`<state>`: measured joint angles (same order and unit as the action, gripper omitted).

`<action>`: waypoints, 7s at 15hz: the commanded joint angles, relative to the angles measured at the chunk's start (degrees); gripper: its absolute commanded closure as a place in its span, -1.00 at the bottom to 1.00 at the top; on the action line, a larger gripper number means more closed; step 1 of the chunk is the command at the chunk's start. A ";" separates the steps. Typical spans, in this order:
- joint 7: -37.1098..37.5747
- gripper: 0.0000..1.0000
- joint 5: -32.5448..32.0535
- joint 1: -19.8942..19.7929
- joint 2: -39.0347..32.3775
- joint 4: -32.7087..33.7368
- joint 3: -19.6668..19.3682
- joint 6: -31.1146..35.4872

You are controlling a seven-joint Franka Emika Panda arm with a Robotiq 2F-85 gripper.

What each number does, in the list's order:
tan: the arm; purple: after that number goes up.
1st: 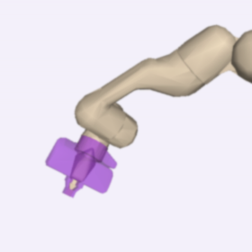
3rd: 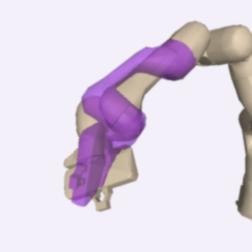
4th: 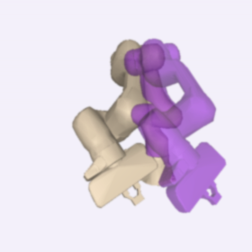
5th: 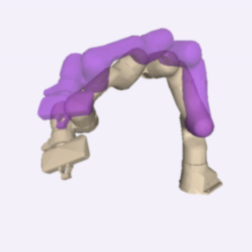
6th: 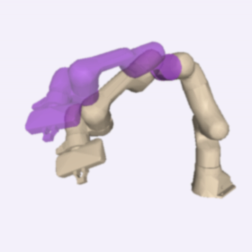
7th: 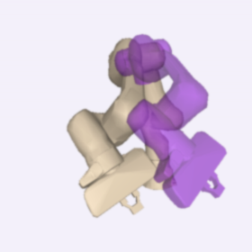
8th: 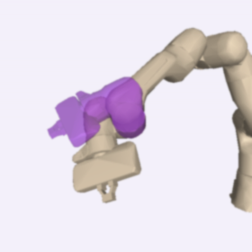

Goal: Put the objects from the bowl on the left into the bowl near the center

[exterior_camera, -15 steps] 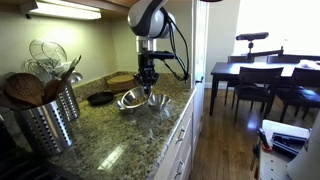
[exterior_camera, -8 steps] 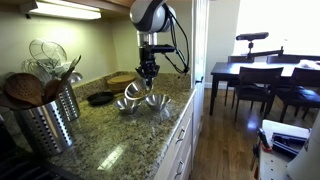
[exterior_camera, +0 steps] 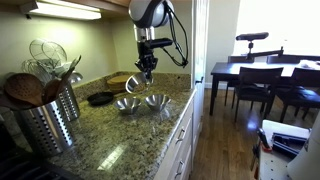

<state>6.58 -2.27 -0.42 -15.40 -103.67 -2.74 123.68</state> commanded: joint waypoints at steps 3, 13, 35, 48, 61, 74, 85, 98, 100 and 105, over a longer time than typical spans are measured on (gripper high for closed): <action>3.19 0.83 -4.47 1.35 -0.59 1.92 -0.14 -0.50; 3.16 0.83 -6.75 2.37 -7.16 8.53 -0.43 -1.08; 12.77 0.83 -25.53 10.66 -11.53 13.06 -2.90 -1.78; 20.48 0.83 -37.75 14.75 -11.98 12.34 -3.20 -5.89; 25.80 0.83 -49.38 16.85 -11.45 10.62 -0.99 -10.38; 28.65 0.83 -57.17 16.72 -11.39 9.49 1.91 -14.68; 30.08 0.84 -61.64 17.58 -11.47 8.52 4.13 -16.66; 32.06 0.84 -66.85 17.64 -11.52 7.30 6.06 -20.22; 32.49 0.84 -68.14 17.82 -11.63 7.30 6.29 -21.13; 32.61 0.84 -69.33 17.72 -11.70 7.09 7.26 -22.09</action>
<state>37.10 -69.26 16.62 -28.18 -94.69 4.18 103.78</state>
